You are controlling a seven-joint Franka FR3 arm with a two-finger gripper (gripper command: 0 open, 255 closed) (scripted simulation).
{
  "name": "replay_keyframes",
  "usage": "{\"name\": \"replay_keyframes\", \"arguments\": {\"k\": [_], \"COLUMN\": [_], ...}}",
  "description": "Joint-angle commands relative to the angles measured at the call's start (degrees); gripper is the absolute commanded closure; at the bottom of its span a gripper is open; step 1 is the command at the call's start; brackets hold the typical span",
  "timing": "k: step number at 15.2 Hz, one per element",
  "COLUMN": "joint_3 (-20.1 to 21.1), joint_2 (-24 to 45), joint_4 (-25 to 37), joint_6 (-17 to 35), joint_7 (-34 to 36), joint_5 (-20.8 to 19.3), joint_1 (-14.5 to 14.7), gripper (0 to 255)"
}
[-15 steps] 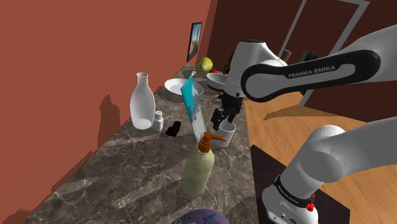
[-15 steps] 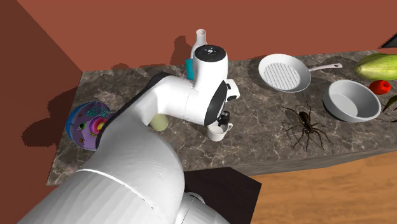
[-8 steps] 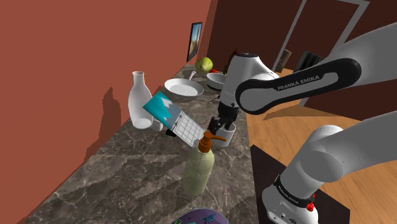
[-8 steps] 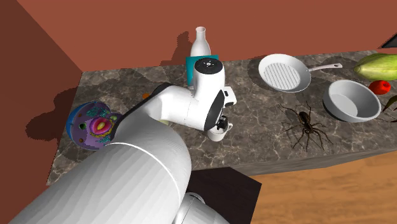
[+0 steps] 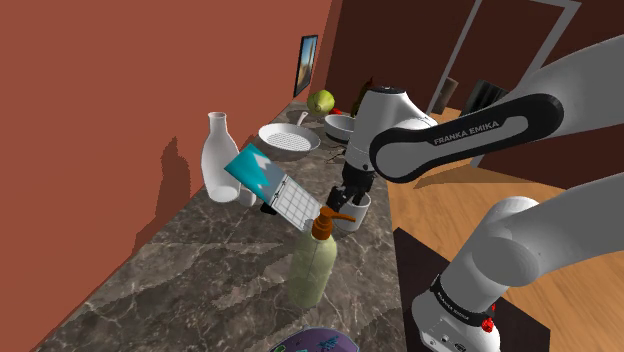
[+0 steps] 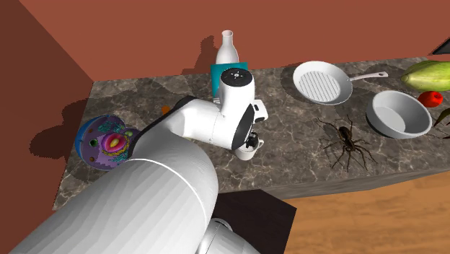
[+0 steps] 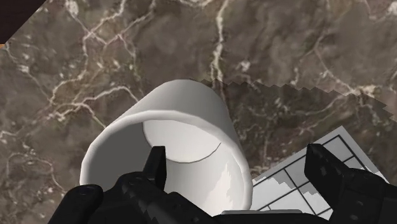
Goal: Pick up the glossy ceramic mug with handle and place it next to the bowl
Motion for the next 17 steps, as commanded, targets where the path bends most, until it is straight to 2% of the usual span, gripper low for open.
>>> {"name": "replay_keyframes", "arguments": {"k": [1, 10, 17], "joint_3": [0.0, 0.0, -1.1], "joint_2": [0.0, 0.0, -3.9], "joint_4": [0.0, 0.0, 3.2], "joint_6": [0.0, 0.0, -7.1], "joint_7": [0.0, 0.0, -0.5], "joint_5": [0.0, 0.0, -0.3], "joint_1": [0.0, 0.0, 0.1], "gripper": [255, 255, 255]}}
